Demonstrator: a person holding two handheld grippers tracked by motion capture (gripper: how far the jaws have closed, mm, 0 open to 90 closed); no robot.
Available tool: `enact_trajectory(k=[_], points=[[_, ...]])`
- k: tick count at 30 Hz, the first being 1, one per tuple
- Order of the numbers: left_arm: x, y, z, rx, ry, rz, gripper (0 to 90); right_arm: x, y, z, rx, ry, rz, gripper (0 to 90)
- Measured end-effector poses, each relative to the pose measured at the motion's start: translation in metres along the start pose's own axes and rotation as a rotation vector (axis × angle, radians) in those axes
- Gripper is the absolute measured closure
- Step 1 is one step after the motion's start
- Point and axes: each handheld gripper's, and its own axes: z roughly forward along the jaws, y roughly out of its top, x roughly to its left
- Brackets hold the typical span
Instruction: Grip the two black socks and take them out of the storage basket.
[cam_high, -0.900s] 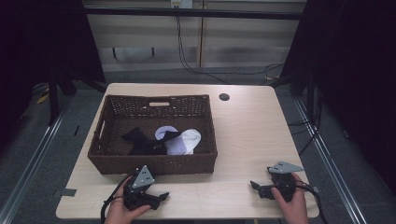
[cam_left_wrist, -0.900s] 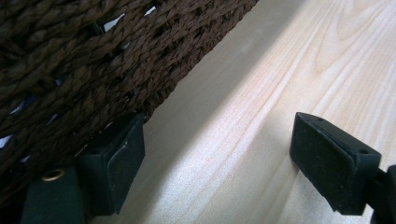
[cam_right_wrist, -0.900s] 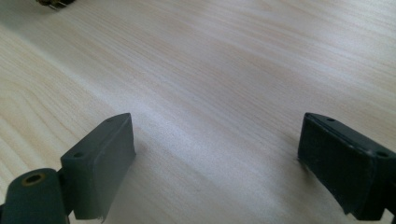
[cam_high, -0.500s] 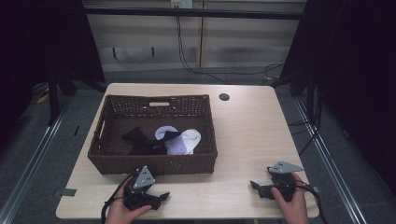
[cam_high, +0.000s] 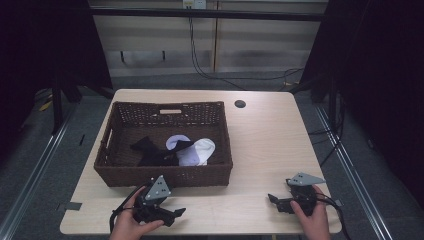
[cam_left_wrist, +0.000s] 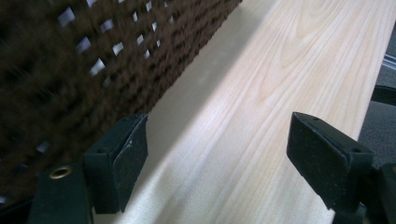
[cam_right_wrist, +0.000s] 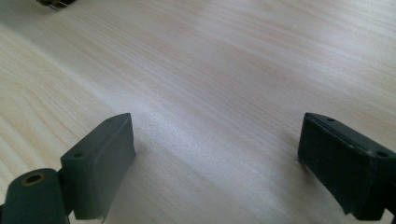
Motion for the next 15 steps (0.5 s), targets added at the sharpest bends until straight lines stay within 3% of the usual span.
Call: enact_trajectory(k=[6,15], points=[[0.001,0.02,-0.016,-0.007,-0.012,0.016,19.3,0.0,0.0,0.0,0.0,0.0,-0.002,10.2],[0.011,0.053,-0.051,-0.043,-0.017,-0.01,19.3,0.0,0.0,0.0,0.003,0.001,0.002,10.2]])
